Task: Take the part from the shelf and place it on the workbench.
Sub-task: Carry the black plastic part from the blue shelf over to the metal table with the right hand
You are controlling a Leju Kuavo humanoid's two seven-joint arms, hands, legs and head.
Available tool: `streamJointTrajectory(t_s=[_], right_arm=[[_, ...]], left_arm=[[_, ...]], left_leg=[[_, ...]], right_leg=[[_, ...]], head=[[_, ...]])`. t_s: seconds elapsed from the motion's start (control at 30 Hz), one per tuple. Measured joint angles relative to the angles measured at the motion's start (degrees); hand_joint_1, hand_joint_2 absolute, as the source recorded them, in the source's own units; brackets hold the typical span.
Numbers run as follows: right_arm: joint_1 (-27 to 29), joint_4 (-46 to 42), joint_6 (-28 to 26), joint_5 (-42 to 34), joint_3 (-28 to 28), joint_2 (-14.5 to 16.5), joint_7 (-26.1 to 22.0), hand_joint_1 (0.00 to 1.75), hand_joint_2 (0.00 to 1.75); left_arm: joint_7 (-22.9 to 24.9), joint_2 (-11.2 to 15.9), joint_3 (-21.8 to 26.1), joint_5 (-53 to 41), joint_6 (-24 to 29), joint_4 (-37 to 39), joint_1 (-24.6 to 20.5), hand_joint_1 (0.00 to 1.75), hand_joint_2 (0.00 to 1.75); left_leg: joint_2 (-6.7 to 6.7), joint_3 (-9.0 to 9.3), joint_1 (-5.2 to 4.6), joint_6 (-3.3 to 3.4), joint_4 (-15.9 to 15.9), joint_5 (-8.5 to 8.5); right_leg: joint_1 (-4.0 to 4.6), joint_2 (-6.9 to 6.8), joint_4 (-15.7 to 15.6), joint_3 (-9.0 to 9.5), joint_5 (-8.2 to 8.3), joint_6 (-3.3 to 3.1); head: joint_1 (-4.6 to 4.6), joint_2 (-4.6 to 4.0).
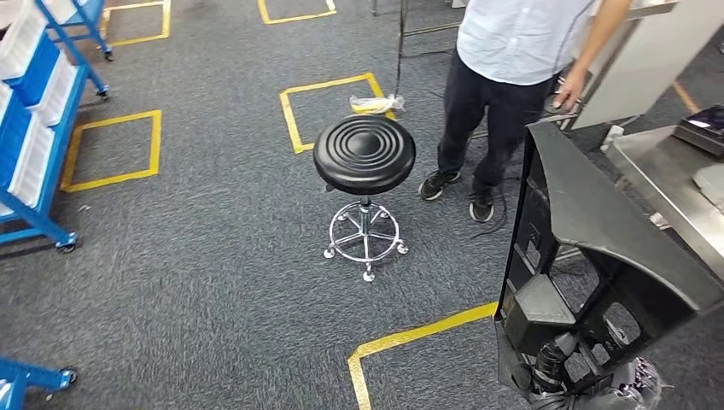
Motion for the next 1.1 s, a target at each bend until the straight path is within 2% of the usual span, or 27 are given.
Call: streamJointTrajectory(t_s=[0.07,0.1,0.13,0.17,0.2,0.27,0.33,0.37,0.4,0.43,0.47,0.5,0.57,0.6,0.63,0.7,0.73,0.8,0.83,0.87,0.9,0.93,0.97,1.0,1.03,1.07,1.1], right_arm=[[0.0,0.0,0.0,0.0,0.0,0.0,0.0,1.75,1.75],[0.0,0.0,0.0,0.0,0.0,0.0,0.0,1.75,1.75],[0.0,0.0,0.0,0.0,0.0,0.0,0.0,1.75,1.75],[0.1,0.0,0.0,0.0,0.0,0.0,0.0,1.75,1.75],[0.1,0.0,0.0,0.0,0.0,0.0,0.0,1.75,1.75],[0.1,0.0,0.0,0.0,0.0,0.0,0.0,1.75,1.75],[0.1,0.0,0.0,0.0,0.0,0.0,0.0,1.75,1.75],[0.0,0.0,0.0,0.0,0.0,0.0,0.0,1.75,1.75],[0.1,0.0,0.0,0.0,0.0,0.0,0.0,1.75,1.75],[0.1,0.0,0.0,0.0,0.0,0.0,0.0,1.75,1.75],[0.1,0.1,0.0,0.0,0.0,0.0,0.0,1.75,1.75],[0.1,0.1,0.0,0.0,0.0,0.0,0.0,1.75,1.75],[0.0,0.1,0.0,0.0,0.0,0.0,0.0,1.75,1.75],[0.0,0.1,0.0,0.0,0.0,0.0,0.0,1.75,1.75],[0.0,0.1,0.0,-0.1,0.0,-0.1,0.0,1.75,1.75],[0.1,0.1,0.0,-0.1,0.0,-0.1,0.0,1.75,1.75],[0.1,0.1,0.0,-0.1,0.0,-0.1,0.0,1.75,1.75],[0.0,0.2,0.0,-0.1,0.0,0.0,0.0,1.75,1.75],[0.0,0.2,0.0,-0.1,-0.1,0.0,0.0,1.75,1.75],[-0.1,0.2,0.0,-0.1,-0.1,0.0,0.0,1.75,1.75],[-0.1,0.3,0.0,-0.1,-0.1,0.0,0.0,1.75,1.75],[0.0,0.3,0.0,-0.1,-0.1,0.0,0.0,1.75,1.75],[0.0,0.4,0.0,-0.1,-0.1,0.0,0.0,1.75,1.75],[0.0,0.4,0.0,-0.1,-0.1,0.0,0.0,1.75,1.75],[0.0,0.4,0.0,-0.2,-0.1,0.0,0.0,1.75,1.75],[0.0,0.4,0.0,-0.2,-0.1,0.0,0.0,1.75,1.75],[0.0,0.4,0.0,-0.2,-0.1,0.0,0.0,1.75,1.75]], left_arm=[[0.0,0.1,0.0,0.0,0.0,0.0,0.1,0.0,1.75],[0.0,0.1,0.0,0.0,0.0,0.0,0.1,0.0,1.75],[0.0,0.1,0.0,0.0,0.0,0.0,0.0,0.0,1.75],[0.0,0.1,0.0,0.0,0.0,0.0,-0.1,0.0,1.75],[0.0,0.1,0.0,0.0,0.0,0.0,-0.1,0.0,1.75],[0.0,0.0,0.0,0.0,0.0,0.0,-0.2,0.0,1.75],[0.0,0.0,0.0,0.0,0.0,0.0,-0.1,0.0,1.75],[0.0,0.0,0.0,0.0,0.0,0.0,0.0,0.0,1.75],[0.0,0.1,0.1,0.0,0.0,0.0,0.1,0.0,1.75],[0.0,0.1,0.1,0.0,0.0,0.0,0.1,0.0,1.75],[0.0,0.1,0.1,0.0,0.0,0.0,0.1,0.0,1.75],[0.0,0.1,0.1,0.0,0.0,0.0,0.0,0.0,1.75],[0.0,0.1,0.1,0.0,0.0,0.0,0.0,0.0,1.75],[0.0,0.0,0.1,0.0,0.0,0.0,-0.1,0.0,1.75],[0.0,0.0,0.1,0.0,0.0,0.0,-0.1,0.0,1.75],[0.0,0.0,0.1,0.0,0.0,0.0,-0.3,0.0,1.75],[0.0,0.0,0.1,0.0,0.0,0.0,-0.4,0.0,1.75],[0.0,0.0,0.1,0.1,0.0,0.0,-0.4,0.0,1.75],[0.0,0.0,0.1,0.2,0.0,0.0,-0.4,0.0,1.75],[0.0,0.0,0.1,0.2,-0.1,0.0,-0.3,0.0,1.75],[0.0,0.0,0.1,0.2,-0.1,0.0,-0.2,0.0,1.75],[0.0,0.0,0.1,0.2,-0.1,0.0,-0.1,0.0,1.75],[-0.1,0.0,0.1,0.2,-0.2,0.0,-0.1,0.0,1.75],[-0.1,0.0,0.1,0.2,-0.3,0.0,-0.1,0.0,1.75],[-0.2,0.1,0.1,0.1,-0.4,0.0,0.0,0.0,1.75],[-0.3,0.1,0.2,0.0,-0.5,0.0,0.0,0.0,1.75],[-0.3,0.1,0.2,0.0,-0.5,0.0,0.0,0.0,1.75]], left_leg=[[-2.3,2.88,0.09,0.31,-7.2,3.06],[-3.13,3.56,0.1,0.44,-8.9,3.45],[-3.37,3.74,0.07,0.58,-9.4,3.27],[-2.94,3.81,0.04,0.76,-9.6,3.4],[-2.35,3.9,0.08,1.1,-9.8,3.61],[-1.09,4.07,0.19,1.85,-10.4,3.98],[0.27,4.12,0.15,2.32,-10.7,4.05],[1.04,4.09,0.09,2.4,-10.7,3.98],[1.82,4.1,0.06,2.42,-10.6,3.89],[2.57,4.15,0.05,2.4,-10.6,3.79],[3.25,4.27,0.05,2.32,-10.6,3.67],[3.83,4.46,0.05,2.19,-10.6,3.52],[4.86,4.93,-0.11,1.73,-10.6,3.13],[5.29,5.11,-0.21,1.44,-10.5,2.94],[5.73,5.27,-0.3,1.14,-10.6,2.81],[6.5,5.58,-0.3,0.56,-10.7,2.54],[6.07,5.64,-0.22,0.29,-10.3,2.07],[3.7,4.26,-0.02,-0.1,-6.6,-0.43],[2.24,2.66,0.06,-0.19,-3.0,-2.27],[1.42,0.57,0.09,-0.25,1.1,-4.02],[1.06,-1.27,0.1,-0.29,4.5,-4.98],[0.92,-2.39,0.1,-0.28,6.1,-4.83],[0.82,-2.45,0.09,-0.2,5.4,-3.45],[0.49,-1.42,0.1,-0.05,2.5,-1.11],[-0.52,0.11,0.11,0.16,-1.6,1.26],[-1.81,1.54,0.16,0.38,-5.3,2.89],[-2.96,2.56,0.16,0.59,-7.8,3.74]], right_leg=[[0.04,1.41,0.6,-0.24,-0.24,0.44],[0.0,1.95,0.7,-0.49,-0.25,0.73],[-0.06,2.5,0.8,-0.73,-0.16,1.06],[-0.17,3.06,0.7,-0.91,-0.01,1.42],[-0.23,2.92,0.8,-1.02,-0.03,1.76],[-0.06,0.53,2.9,-2.02,-1.43,2.32],[-0.04,-2.41,9.2,-5.12,-4.9,2.74],[-0.18,-2.92,13.1,-7.07,-6.54,2.93],[-0.34,-3.11,16.0,-8.49,-7.34,3.08],[-0.47,-3.24,16.9,-8.94,-7.07,3.2],[-0.56,-3.49,15.2,-8.06,-5.67,3.24],[-0.59,-4.08,11.5,-6.1,-3.65,3.19],[-0.21,-6.29,3.5,-1.88,-0.85,2.78],[0.04,-6.99,1.3,-0.76,-0.34,2.5],[0.3,-7.21,0.4,-0.39,-0.39,2.22],[0.25,-5.98,0.2,-0.42,-0.22,1.66],[0.08,-5.4,-0.1,-0.24,-0.11,1.32],[-0.32,-4.31,-0.6,0.19,0.15,0.6],[-0.29,-3.79,-0.7,0.25,0.16,0.4],[-0.25,-3.14,-0.6,0.25,0.14,0.28],[-0.19,-2.4,-0.6,0.27,0.11,0.23],[-0.12,-1.63,-0.5,0.32,0.07,0.2],[-0.08,-0.81,-0.4,0.4,0.01,0.22],[-0.06,-0.02,-0.3,0.49,-0.09,0.27],[-0.1,0.7,-0.1,0.52,-0.22,0.39],[-0.04,1.36,0.2,0.4,-0.38,0.62],[-0.11,2.0,0.5,0.15,-0.47,0.89]], head=[[0.01,0.0],[0.02,0.0],[0.02,0.0],[0.02,0.0],[0.02,0.0],[0.07,0.0],[0.11,0.0],[0.1,0.0],[0.1,0.0],[0.1,0.0],[0.1,0.0],[0.1,0.0],[0.1,0.0],[0.09,0.0],[0.09,0.0],[0.07,0.0],[0.06,0.0],[-0.03,0.0],[-0.07,0.0],[-0.1,0.0],[-0.1,0.0],[-0.11,0.0],[-0.11,0.0],[-0.1,0.0],[-0.1,0.0],[-0.1,0.0],[-0.11,0.0]])
